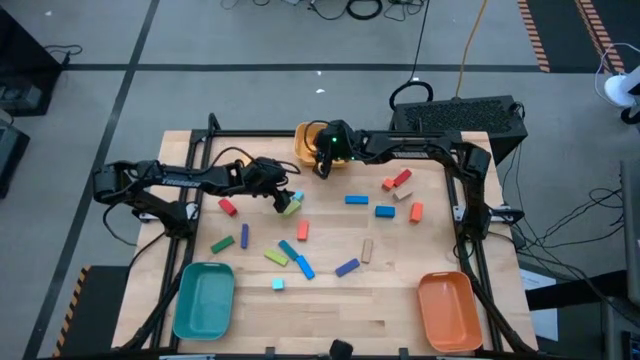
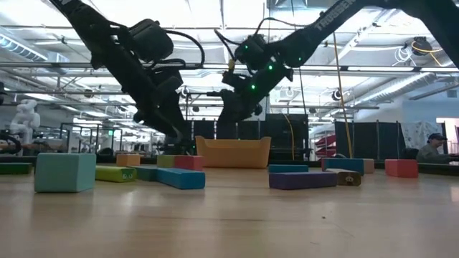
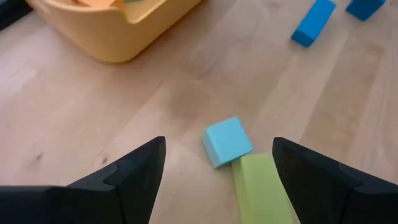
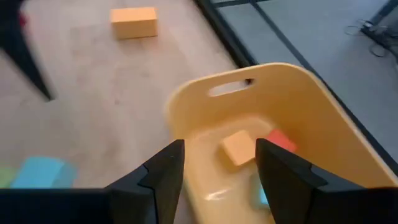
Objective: Sort blocks by size
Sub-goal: Put the top blue square block into the yellow bin
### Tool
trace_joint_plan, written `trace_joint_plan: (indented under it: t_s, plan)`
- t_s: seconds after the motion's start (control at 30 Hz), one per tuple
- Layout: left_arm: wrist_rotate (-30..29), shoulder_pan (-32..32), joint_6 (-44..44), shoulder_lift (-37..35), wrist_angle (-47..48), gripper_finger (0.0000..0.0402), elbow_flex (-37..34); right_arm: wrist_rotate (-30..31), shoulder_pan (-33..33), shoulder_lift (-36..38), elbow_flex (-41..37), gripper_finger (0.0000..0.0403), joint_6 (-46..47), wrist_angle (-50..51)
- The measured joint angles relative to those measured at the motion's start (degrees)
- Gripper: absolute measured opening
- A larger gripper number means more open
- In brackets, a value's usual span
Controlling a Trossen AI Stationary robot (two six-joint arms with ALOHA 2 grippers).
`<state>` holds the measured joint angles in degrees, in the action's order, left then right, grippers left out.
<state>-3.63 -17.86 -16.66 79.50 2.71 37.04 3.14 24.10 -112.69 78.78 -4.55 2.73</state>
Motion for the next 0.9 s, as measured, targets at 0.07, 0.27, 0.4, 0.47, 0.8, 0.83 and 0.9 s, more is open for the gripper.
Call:
trace_joint_plan:
  t_s: [0.07, 0.27, 0.4, 0.47, 0.8, 0.83, 0.9]
  plan:
    - [-2.0, 0.9, -1.1, 0.0, 0.5, 0.0297, 0.0, 0.0, -1.1, 0.9, -0.8, 0.0182, -0.5, -0.2]
    - [-5.4, 3.1, -1.1, 0.0, 1.1, 0.0297, 0.0, 2.7, -3.2, 4.8, -5.5, 0.0182, -0.6, -1.4]
    - [-8.4, 4.0, -2.5, 1.5, -1.2, 0.0297, 0.0, 4.7, -3.7, 8.6, -9.8, 0.0182, 0.6, -1.9]
    - [-8.6, 4.3, -2.5, 3.2, -2.7, 0.0297, 0.0, 4.7, -4.0, 10.6, -12.0, 0.0182, 1.6, -2.8]
    - [-8.6, 4.5, -4.1, 10.9, -10.1, 0.0297, 0.0, 4.6, -5.1, 20.7, -20.8, 0.0182, 4.7, -5.6]
    - [-8.6, 4.5, -4.1, 11.4, -10.3, 0.0297, 0.0, 4.7, -5.1, 21.4, -21.2, 0.0182, 5.1, -5.6]
    - [-8.6, 4.5, -4.1, 12.5, -11.4, 0.0297, 0.0, 5.0, -5.1, 22.4, -22.0, 0.0182, 5.4, -5.7]
